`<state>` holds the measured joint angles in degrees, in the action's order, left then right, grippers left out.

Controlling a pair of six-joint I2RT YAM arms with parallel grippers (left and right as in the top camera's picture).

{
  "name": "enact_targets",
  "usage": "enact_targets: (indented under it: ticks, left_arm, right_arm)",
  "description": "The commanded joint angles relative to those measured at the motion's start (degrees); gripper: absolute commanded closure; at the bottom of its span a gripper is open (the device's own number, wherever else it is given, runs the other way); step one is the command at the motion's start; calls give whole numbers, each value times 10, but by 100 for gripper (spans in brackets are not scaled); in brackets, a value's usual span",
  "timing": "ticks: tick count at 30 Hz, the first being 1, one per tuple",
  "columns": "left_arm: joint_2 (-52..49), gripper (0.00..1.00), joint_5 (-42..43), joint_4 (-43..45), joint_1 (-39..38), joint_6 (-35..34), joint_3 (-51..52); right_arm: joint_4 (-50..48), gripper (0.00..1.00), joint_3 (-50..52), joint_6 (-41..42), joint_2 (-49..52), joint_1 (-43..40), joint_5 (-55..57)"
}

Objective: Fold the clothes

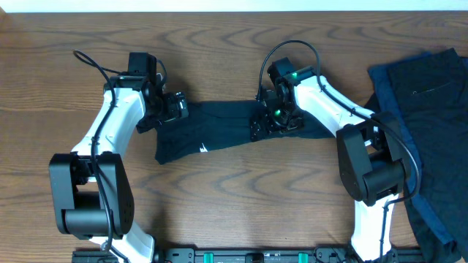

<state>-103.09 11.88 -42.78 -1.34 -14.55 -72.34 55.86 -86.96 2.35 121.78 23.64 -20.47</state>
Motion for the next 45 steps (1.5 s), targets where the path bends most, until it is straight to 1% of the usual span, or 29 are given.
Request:
enact_targets:
  ticks: [1,19,24,28,33,36,39,40,41,42,43,44,45]
  left_arm:
    - [-7,2,1,0,-1,5,6]
    - [-7,2,1,0,-1,5,6]
    - [-7,2,2,22,-1,5,6]
    - [-6,2,3,9,-1,5,6]
    - [-2,2,61,6,-1,5,6]
    - [-2,2,96,12,-1,5,6]
    - [-2,2,129,16,-1,5,6]
    - [-2,2,130,18,-1,5,6]
    - [-2,2,130,18,-1,5,6]
    - [-2,2,130,19,-1,5,6]
    - [-2,2,130,19,-1,5,6]
    - [-2,2,130,20,-1,5,6]
    - [-2,2,130,22,-1,5,6]
  right_arm:
    - [-6,1,4,-7,12,-3,49]
    - [-6,1,4,-7,12,-3,49]
    - [-6,1,4,-7,12,-3,49]
    - [-6,1,4,-7,12,-3,49]
    - [8,1,4,-7,12,-3,21]
    - [7,1,4,-7,12,-3,46]
    - [13,1,4,-7,12,-4,38]
    - [14,6,2,-7,12,-3,35]
    - [18,24,-4,-7,12,-4,35]
    - [34,47,-19,-7,11,-5,31]
    - [50,60,-33,-7,11,-7,30]
    - [67,76,-52,-7,10,-9,23]
    - [82,82,-72,-7,10,-11,14]
